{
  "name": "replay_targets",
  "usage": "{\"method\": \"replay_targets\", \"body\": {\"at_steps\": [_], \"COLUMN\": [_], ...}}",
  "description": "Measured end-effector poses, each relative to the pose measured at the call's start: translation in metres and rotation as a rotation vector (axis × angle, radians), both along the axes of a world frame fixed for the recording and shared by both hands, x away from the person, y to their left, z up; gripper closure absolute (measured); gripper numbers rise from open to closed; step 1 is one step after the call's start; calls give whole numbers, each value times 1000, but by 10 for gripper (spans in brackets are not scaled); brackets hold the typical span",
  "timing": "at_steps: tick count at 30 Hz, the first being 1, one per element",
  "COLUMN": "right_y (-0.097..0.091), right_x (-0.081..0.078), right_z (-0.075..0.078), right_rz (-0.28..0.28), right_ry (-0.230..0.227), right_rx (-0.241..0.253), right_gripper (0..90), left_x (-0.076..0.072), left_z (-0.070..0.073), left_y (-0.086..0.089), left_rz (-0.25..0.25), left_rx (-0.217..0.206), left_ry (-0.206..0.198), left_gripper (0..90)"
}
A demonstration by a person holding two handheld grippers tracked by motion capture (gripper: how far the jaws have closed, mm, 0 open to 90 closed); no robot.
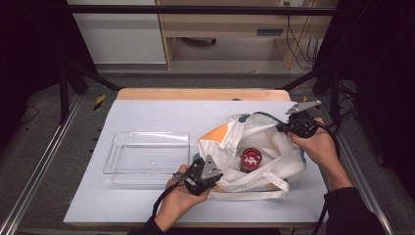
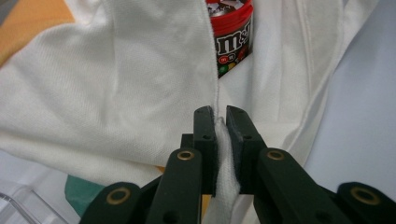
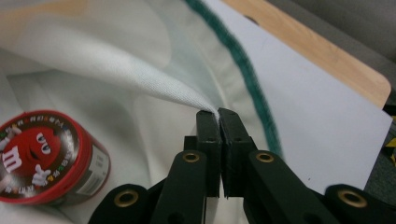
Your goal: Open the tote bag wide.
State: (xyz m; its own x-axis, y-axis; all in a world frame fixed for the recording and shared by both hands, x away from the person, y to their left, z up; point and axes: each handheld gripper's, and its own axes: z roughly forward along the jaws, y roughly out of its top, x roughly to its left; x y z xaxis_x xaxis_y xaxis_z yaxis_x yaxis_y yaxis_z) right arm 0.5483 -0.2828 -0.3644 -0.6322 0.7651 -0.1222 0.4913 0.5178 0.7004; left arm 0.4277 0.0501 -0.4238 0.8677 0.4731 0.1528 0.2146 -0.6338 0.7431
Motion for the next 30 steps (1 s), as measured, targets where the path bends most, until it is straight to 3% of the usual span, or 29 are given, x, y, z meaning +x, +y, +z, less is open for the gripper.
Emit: {"method": "replay_targets", "body": {"at_steps": [5, 15, 30], "right_y": [-6, -9, -22], "right_x": [4, 17, 18], "right_z": [-1, -22, -45], "right_rz": [-17, -55, -98], "right_ry": [-2, 19, 35], "right_rx": [7, 15, 58], "right_gripper": [887, 886, 884], "left_x": [0, 1, 0], "left_z": [-5, -9, -13], "left_y": [0, 1, -1], "left_rz": [6, 13, 9], "left_rx": [7, 6, 25], "left_ry": [5, 11, 11], "left_gripper": [831, 831, 833]}}
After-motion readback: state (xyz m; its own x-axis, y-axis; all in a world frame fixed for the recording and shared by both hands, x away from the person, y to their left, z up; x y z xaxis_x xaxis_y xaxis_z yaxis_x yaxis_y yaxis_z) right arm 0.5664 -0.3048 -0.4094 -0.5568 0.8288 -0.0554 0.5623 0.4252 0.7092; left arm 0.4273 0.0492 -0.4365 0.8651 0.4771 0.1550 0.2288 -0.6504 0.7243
